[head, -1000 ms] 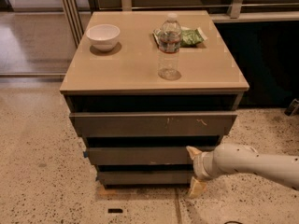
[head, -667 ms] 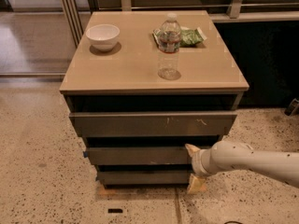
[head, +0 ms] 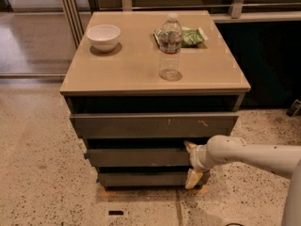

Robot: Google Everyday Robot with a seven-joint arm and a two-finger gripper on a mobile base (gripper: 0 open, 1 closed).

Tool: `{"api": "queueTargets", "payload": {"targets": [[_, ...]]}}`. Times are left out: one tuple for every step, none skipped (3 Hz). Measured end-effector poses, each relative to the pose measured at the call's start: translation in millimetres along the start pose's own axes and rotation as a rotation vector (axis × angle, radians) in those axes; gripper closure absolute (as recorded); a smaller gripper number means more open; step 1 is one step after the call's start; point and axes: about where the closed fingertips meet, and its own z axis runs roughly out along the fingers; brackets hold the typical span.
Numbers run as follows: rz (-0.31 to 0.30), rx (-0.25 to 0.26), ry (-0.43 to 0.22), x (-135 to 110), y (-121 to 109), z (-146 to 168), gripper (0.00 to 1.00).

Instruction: Open middle drawer

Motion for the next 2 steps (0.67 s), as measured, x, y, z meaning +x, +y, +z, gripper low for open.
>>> {"api": "queueTargets", "payload": {"targets": [[0.017, -0.035, 0.012, 5, -12, 18, 0.0], [0.066, -0.117, 0.042, 5, -20, 34, 0.0]]}}
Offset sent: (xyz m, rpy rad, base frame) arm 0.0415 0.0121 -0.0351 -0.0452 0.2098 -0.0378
